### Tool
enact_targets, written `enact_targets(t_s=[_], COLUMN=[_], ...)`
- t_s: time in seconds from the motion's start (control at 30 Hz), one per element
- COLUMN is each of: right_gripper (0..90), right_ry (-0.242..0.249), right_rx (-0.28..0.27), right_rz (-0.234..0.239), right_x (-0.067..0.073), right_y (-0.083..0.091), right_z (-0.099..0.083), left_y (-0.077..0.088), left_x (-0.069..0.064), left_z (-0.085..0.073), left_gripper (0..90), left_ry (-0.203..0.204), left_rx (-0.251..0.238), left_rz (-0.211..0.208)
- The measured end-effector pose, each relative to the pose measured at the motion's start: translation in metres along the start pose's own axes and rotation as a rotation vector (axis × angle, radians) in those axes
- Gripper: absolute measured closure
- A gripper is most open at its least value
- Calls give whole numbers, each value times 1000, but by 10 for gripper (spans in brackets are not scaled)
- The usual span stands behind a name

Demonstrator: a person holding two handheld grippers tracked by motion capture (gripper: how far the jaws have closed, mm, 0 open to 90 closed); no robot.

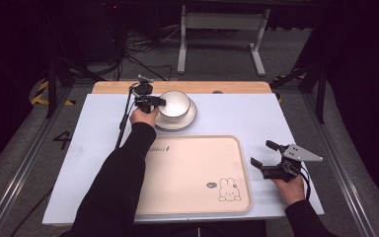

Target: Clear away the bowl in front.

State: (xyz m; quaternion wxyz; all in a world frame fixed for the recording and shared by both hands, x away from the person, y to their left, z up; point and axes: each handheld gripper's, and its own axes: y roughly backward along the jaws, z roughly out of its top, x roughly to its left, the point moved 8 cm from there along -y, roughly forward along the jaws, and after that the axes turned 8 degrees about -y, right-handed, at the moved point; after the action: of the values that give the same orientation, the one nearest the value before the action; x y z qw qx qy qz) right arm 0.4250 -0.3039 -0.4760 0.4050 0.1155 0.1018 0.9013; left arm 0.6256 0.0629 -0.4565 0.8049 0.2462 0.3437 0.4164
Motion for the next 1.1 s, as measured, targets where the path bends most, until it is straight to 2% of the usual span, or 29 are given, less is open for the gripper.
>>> enact_targets(t_s=[0.27, 0.63, 0.7, 0.87, 1.1], right_gripper=[52, 52, 52, 52, 52], right_ry=[-1, -2, -2, -2, 2], right_rx=[-1, -3, -3, -3, -1], right_rz=[-2, 0, 0, 0, 1], right_x=[0, 0, 0, 0, 0], right_y=[0, 0, 0, 0, 0], right_z=[0, 0, 0, 0, 0], left_y=[12, 24, 26, 31, 44], left_x=[-10, -17, -21, -35, -55], left_z=[6, 8, 7, 1, -6], left_gripper=[787, 787, 787, 787, 788], left_ry=[-22, -50, -67, -140, -212], left_rx=[-37, -33, -24, 10, 33], left_rz=[-25, -30, -30, -47, -100])
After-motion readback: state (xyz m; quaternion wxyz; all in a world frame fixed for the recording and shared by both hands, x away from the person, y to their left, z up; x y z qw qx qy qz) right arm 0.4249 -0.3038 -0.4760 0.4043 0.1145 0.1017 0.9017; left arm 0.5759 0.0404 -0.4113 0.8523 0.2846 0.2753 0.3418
